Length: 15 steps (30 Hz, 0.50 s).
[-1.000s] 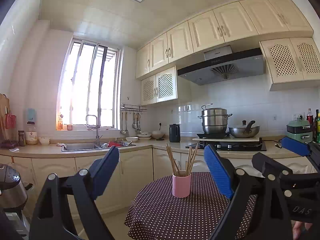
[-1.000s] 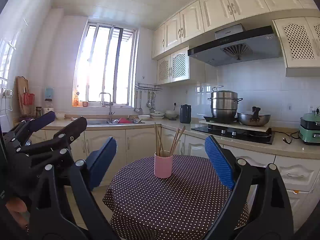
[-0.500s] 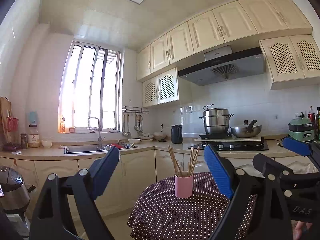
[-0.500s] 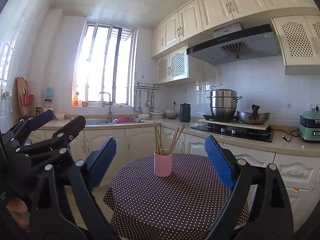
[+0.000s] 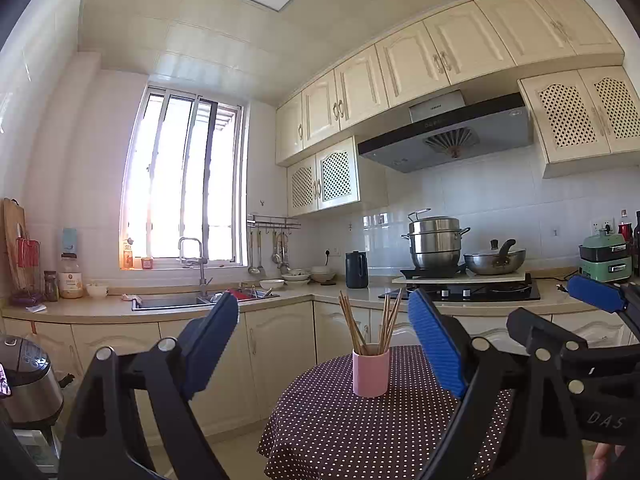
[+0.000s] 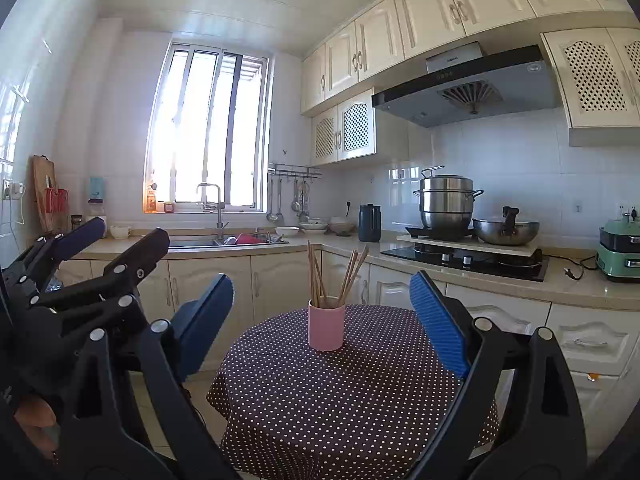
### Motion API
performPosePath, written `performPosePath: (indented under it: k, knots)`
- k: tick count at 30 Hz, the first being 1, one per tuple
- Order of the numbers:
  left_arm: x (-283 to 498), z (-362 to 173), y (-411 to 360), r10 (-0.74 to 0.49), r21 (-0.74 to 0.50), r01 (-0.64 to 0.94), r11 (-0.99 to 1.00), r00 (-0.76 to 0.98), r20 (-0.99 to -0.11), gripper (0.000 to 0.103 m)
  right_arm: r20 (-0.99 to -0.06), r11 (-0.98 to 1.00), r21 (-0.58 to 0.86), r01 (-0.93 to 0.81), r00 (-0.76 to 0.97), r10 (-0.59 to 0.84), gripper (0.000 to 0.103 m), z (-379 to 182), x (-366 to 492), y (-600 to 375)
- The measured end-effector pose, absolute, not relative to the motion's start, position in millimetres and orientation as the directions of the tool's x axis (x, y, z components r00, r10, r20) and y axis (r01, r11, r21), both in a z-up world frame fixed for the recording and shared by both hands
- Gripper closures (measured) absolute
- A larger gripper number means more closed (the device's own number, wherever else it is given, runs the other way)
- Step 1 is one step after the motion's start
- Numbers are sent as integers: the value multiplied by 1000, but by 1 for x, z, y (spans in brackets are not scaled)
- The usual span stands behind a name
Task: Organize utensils
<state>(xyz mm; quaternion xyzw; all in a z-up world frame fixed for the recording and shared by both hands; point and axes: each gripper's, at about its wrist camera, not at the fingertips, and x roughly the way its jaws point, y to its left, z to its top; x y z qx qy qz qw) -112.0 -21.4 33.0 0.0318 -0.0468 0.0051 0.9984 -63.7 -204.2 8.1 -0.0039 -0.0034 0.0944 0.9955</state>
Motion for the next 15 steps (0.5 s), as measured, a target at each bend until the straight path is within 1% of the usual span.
performPosePath:
  k: [15]
  knots:
    - [-112, 35, -22, 10, 68, -17, 998, 995, 97, 18, 5, 982, -8, -187, 982, 187, 15, 7, -64, -204]
